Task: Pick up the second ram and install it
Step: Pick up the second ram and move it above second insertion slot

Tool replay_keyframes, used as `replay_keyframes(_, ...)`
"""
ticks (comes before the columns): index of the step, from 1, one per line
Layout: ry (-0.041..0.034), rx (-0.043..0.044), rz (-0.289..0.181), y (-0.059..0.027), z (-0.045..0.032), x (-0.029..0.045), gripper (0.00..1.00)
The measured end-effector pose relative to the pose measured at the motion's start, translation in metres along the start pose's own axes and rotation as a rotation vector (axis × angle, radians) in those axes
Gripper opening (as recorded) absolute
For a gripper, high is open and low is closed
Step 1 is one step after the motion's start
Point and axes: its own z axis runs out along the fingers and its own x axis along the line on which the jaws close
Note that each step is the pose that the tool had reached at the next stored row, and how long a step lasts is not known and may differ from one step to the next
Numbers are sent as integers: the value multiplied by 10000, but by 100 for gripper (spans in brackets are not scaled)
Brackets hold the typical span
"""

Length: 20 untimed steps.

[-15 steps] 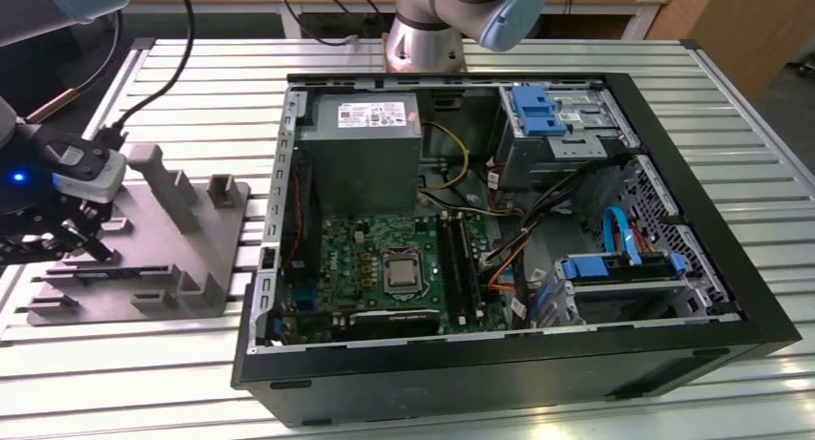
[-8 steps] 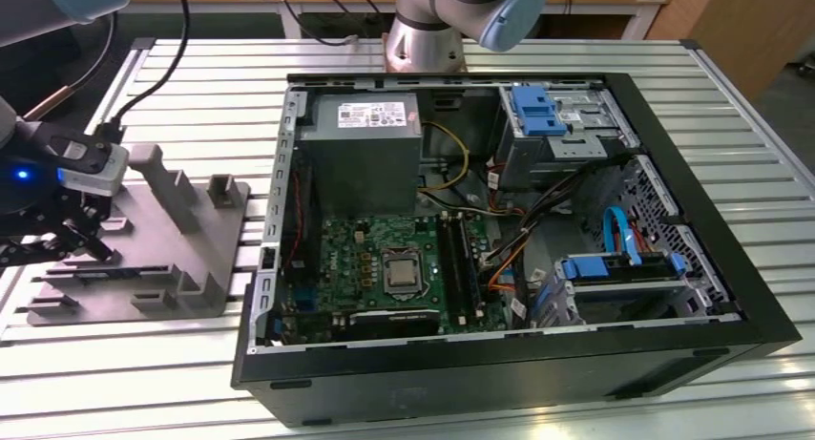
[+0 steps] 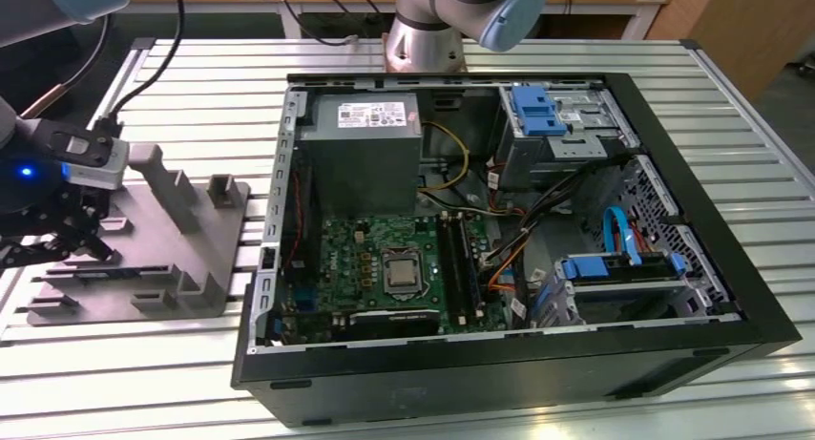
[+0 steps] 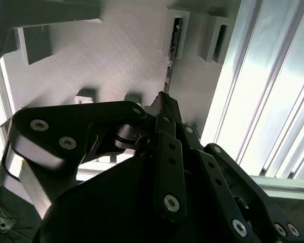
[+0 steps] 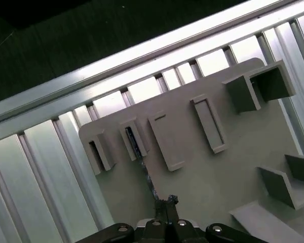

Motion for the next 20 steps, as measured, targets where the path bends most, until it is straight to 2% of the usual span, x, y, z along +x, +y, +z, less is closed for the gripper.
replay_keyframes(20,-48,-73,-2424,0,1,0,10)
